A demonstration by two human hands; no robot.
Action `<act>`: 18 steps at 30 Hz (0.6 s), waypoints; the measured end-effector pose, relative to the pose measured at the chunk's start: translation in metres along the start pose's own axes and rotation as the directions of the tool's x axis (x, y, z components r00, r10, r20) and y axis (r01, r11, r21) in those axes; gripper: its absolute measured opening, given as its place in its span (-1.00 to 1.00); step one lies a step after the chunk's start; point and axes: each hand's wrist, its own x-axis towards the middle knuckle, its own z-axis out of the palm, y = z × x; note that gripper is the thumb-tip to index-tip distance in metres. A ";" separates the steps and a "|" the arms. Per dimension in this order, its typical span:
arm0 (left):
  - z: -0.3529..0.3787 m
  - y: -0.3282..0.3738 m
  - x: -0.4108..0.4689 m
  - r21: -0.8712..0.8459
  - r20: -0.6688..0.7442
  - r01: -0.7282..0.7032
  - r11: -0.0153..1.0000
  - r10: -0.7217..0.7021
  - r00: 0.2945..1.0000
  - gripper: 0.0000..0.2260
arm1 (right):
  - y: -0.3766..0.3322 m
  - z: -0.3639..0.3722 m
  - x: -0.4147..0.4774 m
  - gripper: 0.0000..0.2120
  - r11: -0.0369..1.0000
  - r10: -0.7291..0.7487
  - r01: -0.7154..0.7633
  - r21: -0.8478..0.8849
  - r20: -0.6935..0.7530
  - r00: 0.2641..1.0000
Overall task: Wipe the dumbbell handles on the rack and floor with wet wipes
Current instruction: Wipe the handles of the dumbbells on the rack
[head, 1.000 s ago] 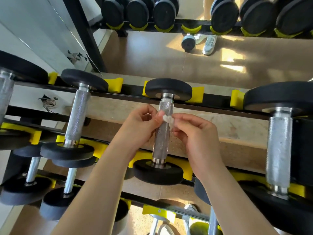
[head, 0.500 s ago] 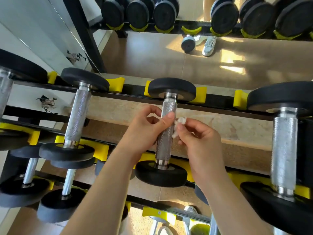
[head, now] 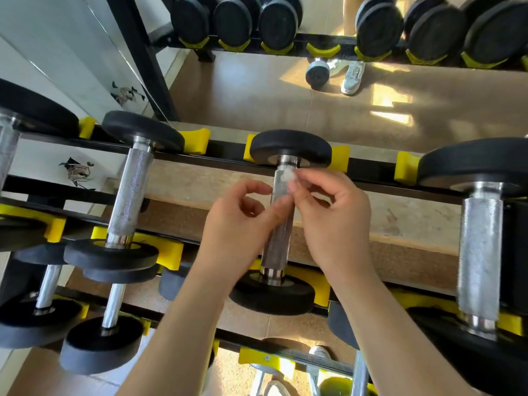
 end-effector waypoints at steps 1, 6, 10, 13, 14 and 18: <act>0.003 0.001 0.001 0.067 -0.043 -0.026 0.997 0.029 0.999 -0.75 | 0.001 0.000 0.001 -0.83 1.000 -0.018 0.018 -0.008 0.009 1.000; 0.011 0.007 0.017 -0.036 -0.202 0.020 0.999 -0.027 0.979 -0.84 | 0.003 -0.006 -0.001 -0.86 1.000 0.009 -0.009 0.011 0.021 1.000; 0.013 0.002 0.021 0.053 -0.178 0.079 0.995 -0.068 0.982 -0.89 | -0.002 -0.002 0.001 -0.89 0.989 -0.113 0.110 -0.097 -0.024 0.993; 0.004 -0.003 0.009 0.059 -0.045 0.010 0.998 -0.007 0.999 -0.78 | -0.001 0.003 0.005 -0.90 0.926 -0.259 0.248 -0.284 0.002 0.966; 0.001 -0.004 0.000 0.010 -0.004 -0.037 0.999 0.037 0.999 -0.70 | 0.000 0.000 0.000 -0.91 0.907 -0.279 0.280 -0.314 0.050 0.959; -0.006 -0.013 -0.030 0.026 -0.011 -0.243 0.970 0.244 0.970 -0.59 | 0.000 -0.018 -0.034 -0.85 0.848 -0.330 0.429 -0.312 0.324 0.887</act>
